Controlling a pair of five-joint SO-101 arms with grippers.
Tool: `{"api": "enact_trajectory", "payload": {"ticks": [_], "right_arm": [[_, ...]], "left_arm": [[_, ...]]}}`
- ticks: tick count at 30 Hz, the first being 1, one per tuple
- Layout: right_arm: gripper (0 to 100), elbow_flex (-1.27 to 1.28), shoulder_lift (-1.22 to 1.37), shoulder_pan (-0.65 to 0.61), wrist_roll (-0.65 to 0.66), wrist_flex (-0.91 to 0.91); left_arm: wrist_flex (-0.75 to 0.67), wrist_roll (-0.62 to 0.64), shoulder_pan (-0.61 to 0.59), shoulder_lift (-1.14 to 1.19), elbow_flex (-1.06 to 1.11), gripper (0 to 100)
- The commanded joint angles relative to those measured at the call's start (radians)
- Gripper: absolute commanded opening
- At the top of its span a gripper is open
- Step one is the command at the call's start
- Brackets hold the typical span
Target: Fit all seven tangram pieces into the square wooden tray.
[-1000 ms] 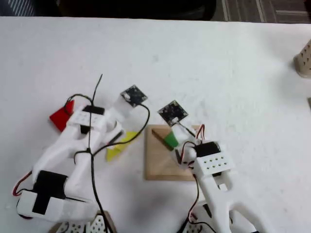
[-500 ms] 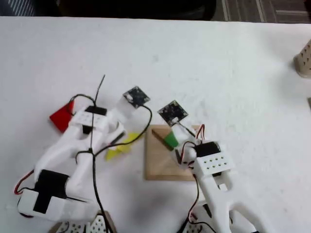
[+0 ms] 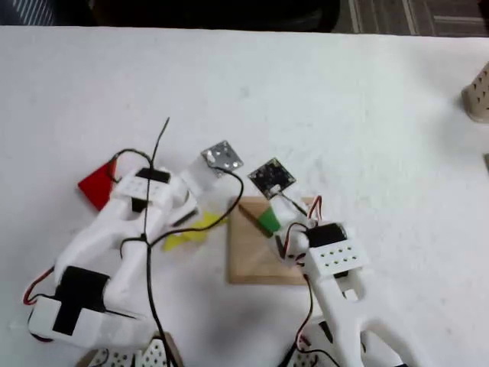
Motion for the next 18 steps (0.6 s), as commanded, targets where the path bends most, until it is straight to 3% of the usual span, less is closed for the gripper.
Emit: {"api": "enact_trajectory", "payload": {"ticks": [1, 10, 18], "right_arm": [[1.8, -0.009, -0.022, 0.008, 0.011, -0.016], [1.8, -0.009, -0.024, 0.012, 0.011, -0.016], [1.8, -0.009, -0.027, 0.045, 0.011, -0.016]], "left_arm": [[-0.006, -0.052, -0.002, 0.001, -0.005, 35], [0.058, -0.121, 0.01, 0.073, -0.066, 34], [0.296, -0.196, 0.007, 0.315, -0.344, 18]]}}
